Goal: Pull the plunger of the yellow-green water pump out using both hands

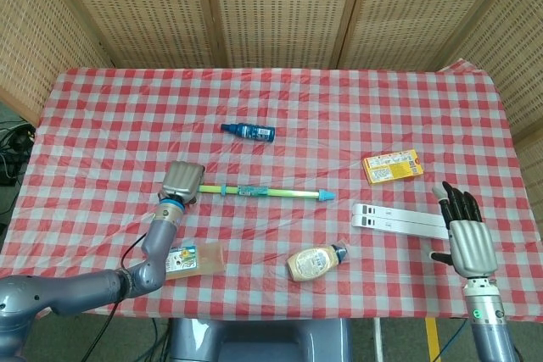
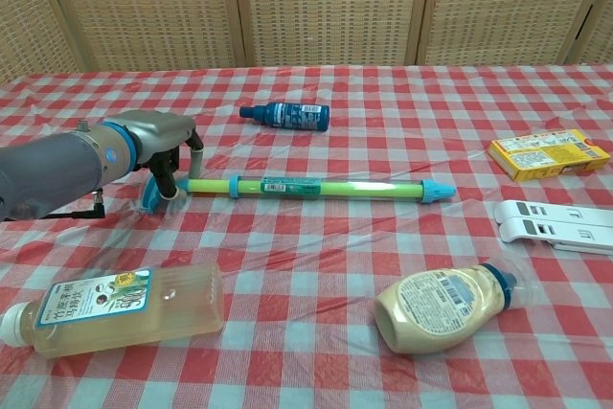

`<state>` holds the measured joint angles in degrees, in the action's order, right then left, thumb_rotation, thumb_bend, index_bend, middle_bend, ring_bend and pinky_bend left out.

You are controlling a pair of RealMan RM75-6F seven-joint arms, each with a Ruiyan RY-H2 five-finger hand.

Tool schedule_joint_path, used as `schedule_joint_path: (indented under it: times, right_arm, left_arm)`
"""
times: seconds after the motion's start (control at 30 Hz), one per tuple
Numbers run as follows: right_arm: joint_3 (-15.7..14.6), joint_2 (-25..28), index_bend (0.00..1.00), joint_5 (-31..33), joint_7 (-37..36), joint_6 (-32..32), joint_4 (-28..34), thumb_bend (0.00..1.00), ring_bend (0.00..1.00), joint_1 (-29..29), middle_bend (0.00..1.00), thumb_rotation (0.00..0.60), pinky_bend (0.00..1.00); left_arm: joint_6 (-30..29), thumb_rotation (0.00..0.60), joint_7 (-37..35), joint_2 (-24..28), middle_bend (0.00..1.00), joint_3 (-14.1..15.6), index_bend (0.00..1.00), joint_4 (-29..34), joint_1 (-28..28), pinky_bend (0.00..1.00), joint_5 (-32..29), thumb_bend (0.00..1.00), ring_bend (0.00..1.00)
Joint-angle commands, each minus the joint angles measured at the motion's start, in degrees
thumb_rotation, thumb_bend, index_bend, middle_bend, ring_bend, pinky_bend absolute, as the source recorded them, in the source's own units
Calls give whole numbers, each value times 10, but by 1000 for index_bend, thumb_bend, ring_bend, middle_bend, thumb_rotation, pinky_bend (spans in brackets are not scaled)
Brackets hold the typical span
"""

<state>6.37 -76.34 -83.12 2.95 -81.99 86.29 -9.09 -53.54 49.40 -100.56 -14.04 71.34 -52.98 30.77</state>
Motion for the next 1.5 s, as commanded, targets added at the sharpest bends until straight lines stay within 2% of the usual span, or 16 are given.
schedule_joint_path:
  times: [0.03,0.2,0.33,0.47,0.6,0.83,0.9,1.07,1.17,1.23,1.3,1.43,1.5]
  right_arm:
    - [0,0,24,-1,0,-2,0,142,0,0,0,600,0]
    - [-2,1,24,-2,-2,-1,1,142,0,0,0,600,0]
    - [-3,2,24,-5,-3,-3,4,142,0,1,0,600,0]
    - [-4,3,25,-7,-2,-4,6,142,0,1,0,600,0]
    - [-7,3,33,-11,-1,-7,9,142,0,2,0,600,0]
    - [-7,2,36,-14,1,-5,15,143,0,-1,0,600,0]
    - [-3,5,40,-13,4,2,25,142,0,-8,0,600,0]
    - [19,8,108,-5,19,9,44,142,0,-25,0,600,0]
    - [43,7,157,3,55,16,72,142,14,-47,29,600,34]
    - [54,3,189,5,79,18,88,142,88,-59,109,600,103]
    - [64,-2,224,13,109,25,105,142,259,-71,263,600,197]
    - [82,-12,264,33,157,46,136,145,532,-98,498,600,324]
    - [102,-20,280,73,192,74,160,148,719,-123,656,600,422]
  left_arm:
    - [2,600,-1,-6,920,5,481,-11,-3,718,-3,328,852]
    - [3,600,-4,-13,920,11,528,-23,-7,718,-4,345,851]
    - [-3,600,-3,-15,920,15,592,-25,-8,718,-4,453,852]
    - [-10,600,-9,-15,921,15,724,-20,-5,718,-4,580,853]
    - [-34,600,-28,1,931,6,838,11,2,718,10,611,862]
    - [-73,600,-33,43,943,-13,866,76,11,729,9,642,875]
    - [-84,600,-38,63,943,-26,867,101,14,729,0,643,876]
    - [-93,600,-48,92,943,-43,868,133,18,729,-14,647,875]
    - [-99,600,-53,111,943,-52,868,149,19,729,-22,647,876]
    - [-101,600,-55,118,943,-55,868,155,19,729,-23,648,876]
    - [-103,600,-56,125,943,-57,869,161,18,729,-26,648,876]
    - [-107,600,-54,135,943,-60,870,174,14,729,-31,648,875]
    - [-117,600,-53,141,943,-65,871,190,10,729,-32,648,876]
